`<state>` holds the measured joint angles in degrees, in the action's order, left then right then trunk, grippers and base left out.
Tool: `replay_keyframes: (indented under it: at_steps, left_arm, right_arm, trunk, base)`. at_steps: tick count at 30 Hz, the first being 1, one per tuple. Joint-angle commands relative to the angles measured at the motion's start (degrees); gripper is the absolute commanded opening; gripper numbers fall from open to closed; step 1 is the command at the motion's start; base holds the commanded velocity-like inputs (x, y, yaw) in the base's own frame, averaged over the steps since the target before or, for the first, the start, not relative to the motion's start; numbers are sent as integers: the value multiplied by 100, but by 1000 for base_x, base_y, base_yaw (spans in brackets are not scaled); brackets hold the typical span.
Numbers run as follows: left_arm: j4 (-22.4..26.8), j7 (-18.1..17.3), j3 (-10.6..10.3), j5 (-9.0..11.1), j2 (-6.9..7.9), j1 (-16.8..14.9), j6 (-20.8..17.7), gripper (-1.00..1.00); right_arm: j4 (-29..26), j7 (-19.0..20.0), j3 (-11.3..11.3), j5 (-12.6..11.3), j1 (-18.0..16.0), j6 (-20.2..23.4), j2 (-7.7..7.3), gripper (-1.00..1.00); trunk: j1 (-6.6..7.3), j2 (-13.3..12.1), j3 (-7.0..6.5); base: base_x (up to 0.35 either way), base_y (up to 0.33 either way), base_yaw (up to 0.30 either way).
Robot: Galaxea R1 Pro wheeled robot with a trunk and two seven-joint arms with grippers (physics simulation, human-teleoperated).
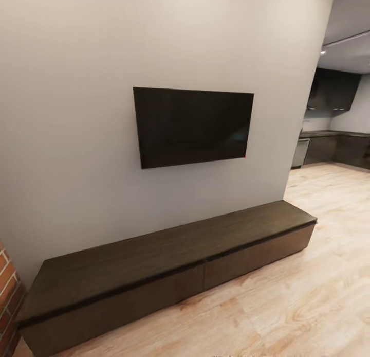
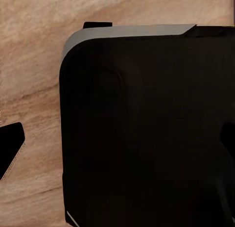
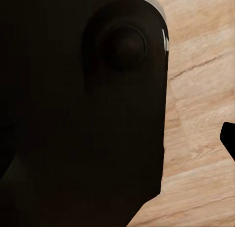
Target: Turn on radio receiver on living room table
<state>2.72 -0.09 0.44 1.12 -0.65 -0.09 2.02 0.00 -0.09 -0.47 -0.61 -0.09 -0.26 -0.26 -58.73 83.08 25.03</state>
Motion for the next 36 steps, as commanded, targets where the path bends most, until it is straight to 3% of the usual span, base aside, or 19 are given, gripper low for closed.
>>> replay_keyframes:
  at_steps: [1,36]
  left_arm:
    - [0,0,0,1,-2,0,0,100]
    - [0,0,0,2,-3,0,2,100]
  right_arm:
    - [-2,0,-2,0,0,0,0,100]
    - [0,0,3,35,0,0,0,100]
  trunk:
    - [0,0,-2]
    - [0,0,-51]
  base:
    - [0,0,-281]
    - [0,0,-281]
